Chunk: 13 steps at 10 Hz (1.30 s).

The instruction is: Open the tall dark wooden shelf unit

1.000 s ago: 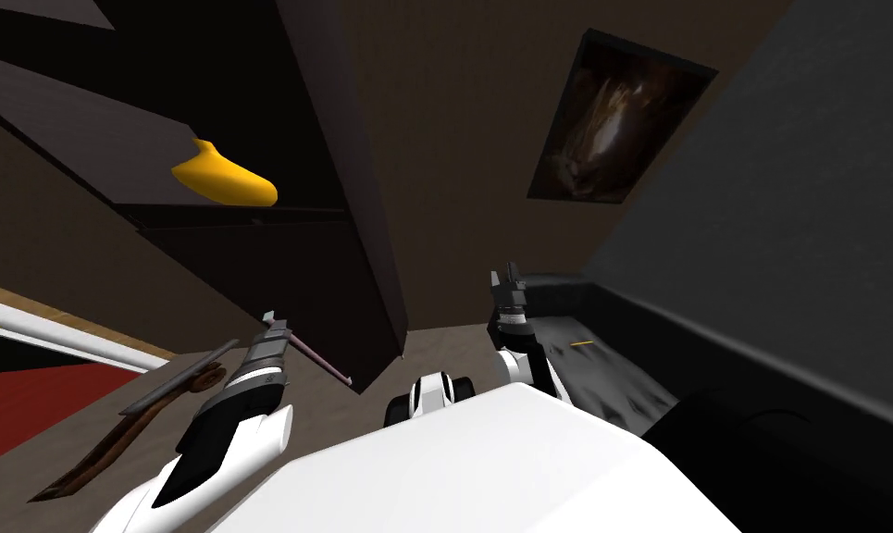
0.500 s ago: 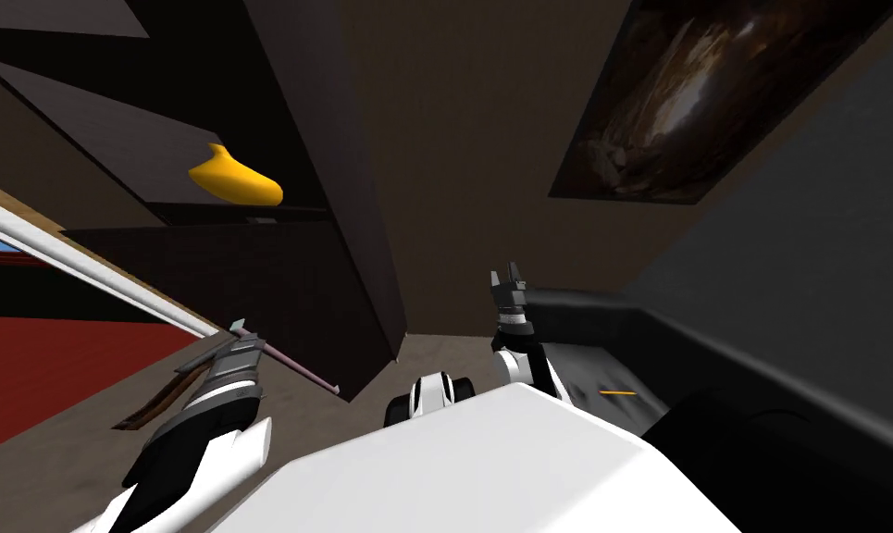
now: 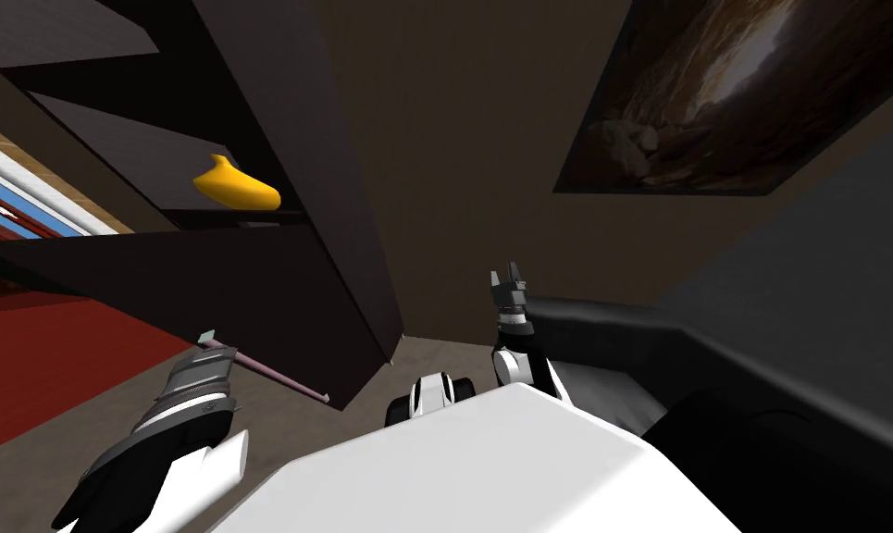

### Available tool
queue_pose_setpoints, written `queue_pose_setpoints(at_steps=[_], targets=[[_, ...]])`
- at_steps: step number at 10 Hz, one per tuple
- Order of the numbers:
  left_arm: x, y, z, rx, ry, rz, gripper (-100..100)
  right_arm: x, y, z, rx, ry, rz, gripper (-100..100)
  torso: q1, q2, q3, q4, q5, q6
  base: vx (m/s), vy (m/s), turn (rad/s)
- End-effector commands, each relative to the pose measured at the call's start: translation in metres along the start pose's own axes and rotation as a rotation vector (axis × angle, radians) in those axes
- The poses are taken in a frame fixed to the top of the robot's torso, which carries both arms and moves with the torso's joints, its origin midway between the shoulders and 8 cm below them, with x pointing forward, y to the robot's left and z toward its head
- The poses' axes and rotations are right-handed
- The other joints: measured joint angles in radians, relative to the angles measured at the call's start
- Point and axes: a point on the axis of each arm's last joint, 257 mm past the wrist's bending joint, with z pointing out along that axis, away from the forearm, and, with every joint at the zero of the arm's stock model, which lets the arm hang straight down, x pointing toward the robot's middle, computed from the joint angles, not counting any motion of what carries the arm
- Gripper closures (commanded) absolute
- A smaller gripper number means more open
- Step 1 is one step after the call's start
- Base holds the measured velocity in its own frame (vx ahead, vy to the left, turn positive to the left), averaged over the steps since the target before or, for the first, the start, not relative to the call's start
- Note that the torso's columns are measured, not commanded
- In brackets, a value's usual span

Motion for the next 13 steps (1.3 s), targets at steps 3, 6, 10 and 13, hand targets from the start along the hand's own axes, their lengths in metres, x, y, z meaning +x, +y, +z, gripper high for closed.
queue_pose_setpoints(at_steps=[3, 6, 10, 13], targets=[[-0.021, -0.019, -0.011, -0.017, -0.020, 0.003, -100, 0.000, 0.000, 0.000, 0.000, 0.000, 0.000, 0, -0.004, 0.002, 0.001, 0.001, 0.000, -0.001, -0.005, 0.070, -0.059], [-0.034, -0.031, -0.018, -0.024, -0.032, 0.004, -100, 0.000, 0.000, 0.000, 0.000, 0.000, 0.000, 0, -0.009, -0.002, -0.001, 0.000, -0.002, -0.001, 0.005, 0.014, -0.052], [-0.036, -0.032, -0.020, -0.031, -0.031, 0.004, 0, 0.000, 0.000, 0.000, 0.000, 0.000, 0.000, 0, -0.006, -0.001, 0.000, 0.000, -0.002, -0.001, 0.002, 0.002, -0.010], [-0.036, -0.032, -0.020, -0.031, -0.031, 0.004, 0, 0.000, 0.000, 0.000, 0.000, 0.000, 0.000, 0, -0.006, 0.000, 0.000, 0.000, -0.001, -0.001, 0.000, 0.000, 0.000]])
